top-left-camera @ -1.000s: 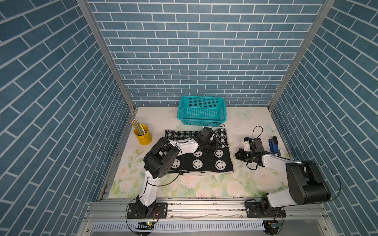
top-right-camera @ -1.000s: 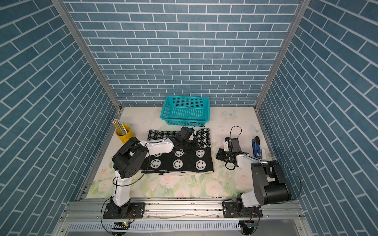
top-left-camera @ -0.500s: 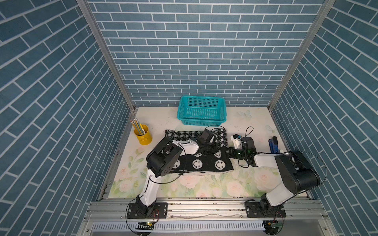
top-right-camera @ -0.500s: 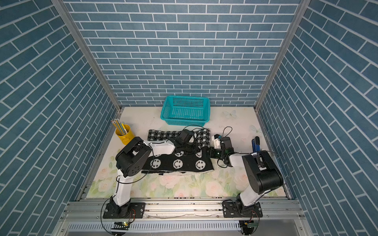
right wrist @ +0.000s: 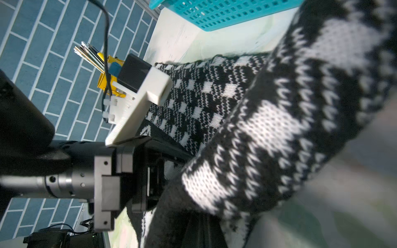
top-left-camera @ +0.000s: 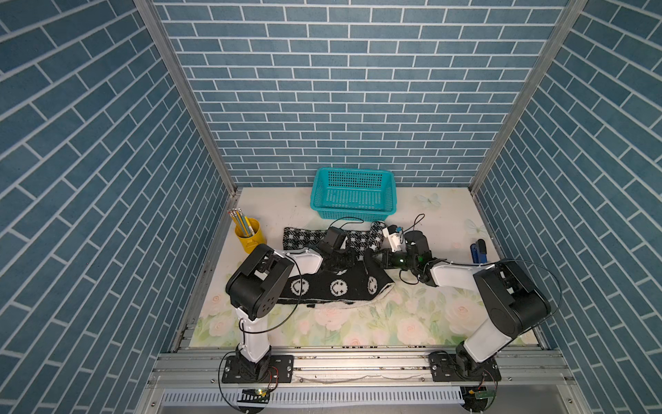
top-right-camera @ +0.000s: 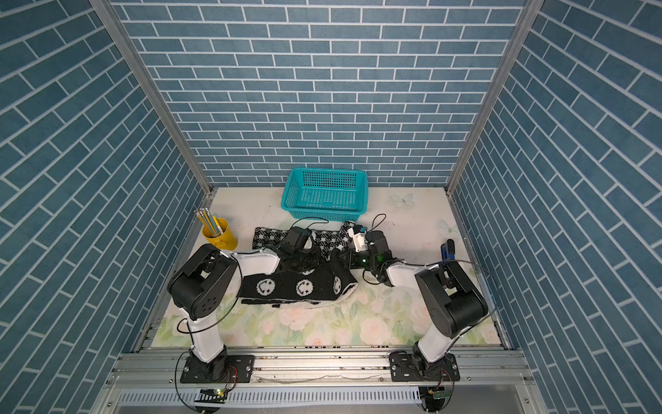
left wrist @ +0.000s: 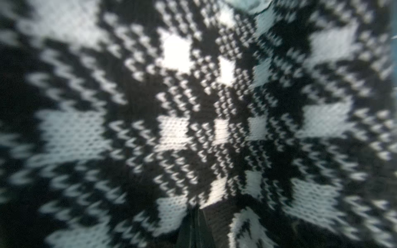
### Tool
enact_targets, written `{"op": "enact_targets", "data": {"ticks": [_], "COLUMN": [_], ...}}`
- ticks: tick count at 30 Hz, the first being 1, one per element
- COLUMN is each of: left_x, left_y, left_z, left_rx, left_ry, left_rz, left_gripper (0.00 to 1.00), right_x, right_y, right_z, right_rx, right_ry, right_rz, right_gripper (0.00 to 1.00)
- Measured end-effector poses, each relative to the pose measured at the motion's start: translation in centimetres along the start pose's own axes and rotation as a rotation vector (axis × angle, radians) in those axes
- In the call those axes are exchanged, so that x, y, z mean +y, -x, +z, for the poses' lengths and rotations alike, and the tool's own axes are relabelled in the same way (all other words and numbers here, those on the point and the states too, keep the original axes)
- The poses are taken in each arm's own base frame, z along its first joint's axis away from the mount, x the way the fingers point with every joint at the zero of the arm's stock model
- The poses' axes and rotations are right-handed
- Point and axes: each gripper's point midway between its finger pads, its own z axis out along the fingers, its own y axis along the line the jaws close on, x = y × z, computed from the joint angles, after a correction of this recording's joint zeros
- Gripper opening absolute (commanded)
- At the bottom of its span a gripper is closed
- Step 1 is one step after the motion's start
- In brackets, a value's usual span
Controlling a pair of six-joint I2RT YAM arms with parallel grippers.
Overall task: Roll up the scarf and place it into the basket
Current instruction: Roll the scarf at the center of the board.
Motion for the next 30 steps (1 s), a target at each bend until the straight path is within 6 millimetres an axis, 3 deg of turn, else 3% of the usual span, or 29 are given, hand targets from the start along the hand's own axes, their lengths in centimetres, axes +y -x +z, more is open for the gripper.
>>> {"op": "enact_targets", "data": {"ticks": [5, 9, 12, 14, 17, 23, 26, 30], "left_x": [0.8, 1.5, 0.3, -1.0, -2.6, -5.1, -4.8, -3.4], "left_y": [0.3, 2.8, 4.7, 5.0, 4.0, 0.8, 0.9, 1.0], "left_z": [-1.3, -5.6, -8.4, -9.0, -8.0, -3.5, -2.4, -0.7], "left_rx": [-0.022, -0.116, -0.191, -0.195, -0.150, -0.022, -0.017, -0.022], "left_ry": [-0.002, 0.039, 0.013, -0.029, -0.071, -0.130, -0.127, -0.093], "left_rz": [-0.014, -0.027, -0.005, 0.018, 0.050, 0.097, 0.083, 0.065], "left_gripper": [0.00, 0.00, 0.00, 0.00, 0.00, 0.00, 0.00, 0.00], "right_x": [0.9, 0.3, -0.1, 0.0, 0.3, 0.3, -0.5, 0.6], "right_y": [-1.1, -2.4, -3.3, -3.3, -3.2, -3.3, -3.5, -4.0], "right_z": [2.6, 4.1, 4.8, 5.1, 5.3, 5.3, 5.0, 4.4], "right_rx": [0.056, 0.092, 0.107, 0.104, 0.098, 0.095, 0.091, 0.090], "right_ry": [0.023, 0.022, 0.028, 0.041, 0.052, 0.046, 0.030, 0.044], "right_rz": [-0.007, 0.017, 0.032, 0.036, 0.033, 0.040, 0.066, 0.049], "right_gripper": [0.00, 0.00, 0.00, 0.00, 0.00, 0.00, 0.00, 0.00]}}
